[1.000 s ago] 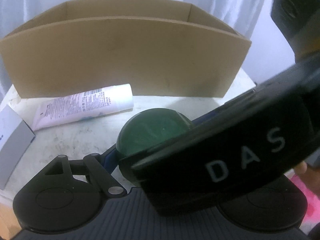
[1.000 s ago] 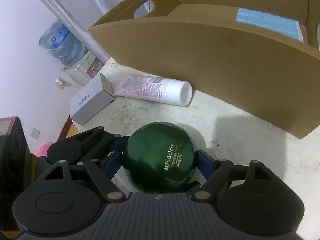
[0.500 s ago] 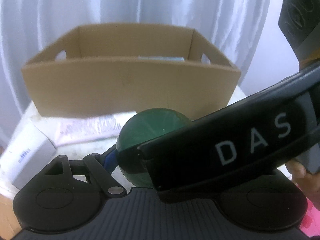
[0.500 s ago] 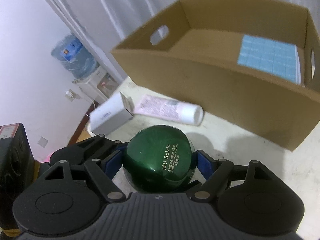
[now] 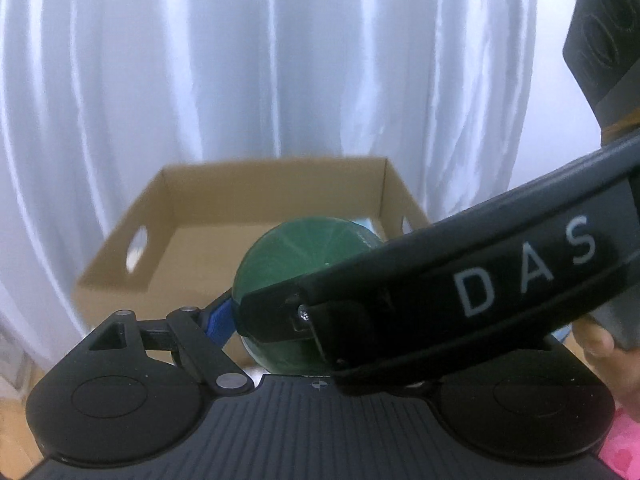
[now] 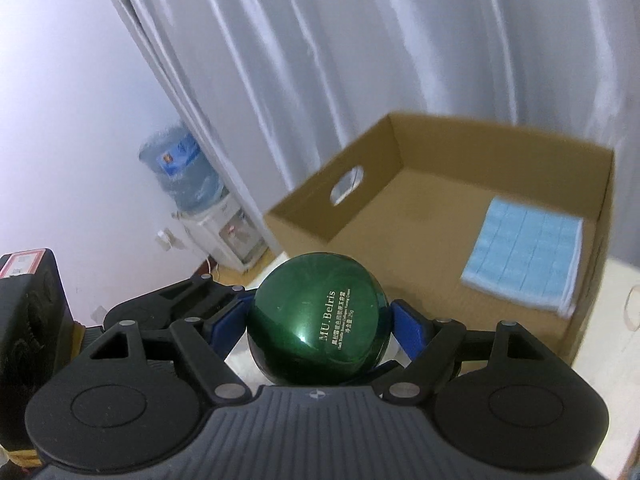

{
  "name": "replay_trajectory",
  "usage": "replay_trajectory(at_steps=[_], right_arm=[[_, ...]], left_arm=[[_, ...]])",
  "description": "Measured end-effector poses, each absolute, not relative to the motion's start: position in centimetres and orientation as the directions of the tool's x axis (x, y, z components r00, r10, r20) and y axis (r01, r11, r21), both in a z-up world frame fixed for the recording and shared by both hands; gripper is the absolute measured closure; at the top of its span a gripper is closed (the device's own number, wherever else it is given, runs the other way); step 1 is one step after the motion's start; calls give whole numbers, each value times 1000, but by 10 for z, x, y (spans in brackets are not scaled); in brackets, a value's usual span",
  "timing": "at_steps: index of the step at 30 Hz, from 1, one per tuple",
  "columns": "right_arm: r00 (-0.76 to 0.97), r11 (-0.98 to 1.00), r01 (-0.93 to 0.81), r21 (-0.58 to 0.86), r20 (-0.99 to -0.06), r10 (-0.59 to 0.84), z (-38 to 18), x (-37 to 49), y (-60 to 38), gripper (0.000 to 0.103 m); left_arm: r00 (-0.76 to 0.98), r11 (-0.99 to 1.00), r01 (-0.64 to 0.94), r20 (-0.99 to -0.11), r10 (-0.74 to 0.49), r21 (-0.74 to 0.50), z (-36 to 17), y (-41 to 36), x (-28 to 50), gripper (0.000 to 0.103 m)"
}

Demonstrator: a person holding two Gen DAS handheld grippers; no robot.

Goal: Organize objects
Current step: 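Close the right gripper on the green jar and lift it, then carry the green jar with the right gripper over the box and release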

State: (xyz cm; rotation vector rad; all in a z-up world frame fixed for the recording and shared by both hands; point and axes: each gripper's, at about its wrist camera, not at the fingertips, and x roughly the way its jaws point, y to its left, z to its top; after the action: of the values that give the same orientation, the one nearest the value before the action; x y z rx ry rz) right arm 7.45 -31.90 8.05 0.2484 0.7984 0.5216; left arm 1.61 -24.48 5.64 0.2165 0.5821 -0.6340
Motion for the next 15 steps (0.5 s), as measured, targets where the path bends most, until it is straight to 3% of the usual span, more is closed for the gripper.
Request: replay_trajectory(at_steps=[6,11,15], right_arm=[[578,856,-322,405,-631,517,101,109,-349,23],[512,860,-263,437,-692,508,96,153,-374,23],[436,863,-212,459,-746,503,81,185,-385,24]], left_arm=[[612,766,643,-585,-532,-24,76,-282,52,20],[523,753,648,-654,-546,-111,80,-306,86,20],[439,747,643,-720,-538,-166,68,-255,106,20]])
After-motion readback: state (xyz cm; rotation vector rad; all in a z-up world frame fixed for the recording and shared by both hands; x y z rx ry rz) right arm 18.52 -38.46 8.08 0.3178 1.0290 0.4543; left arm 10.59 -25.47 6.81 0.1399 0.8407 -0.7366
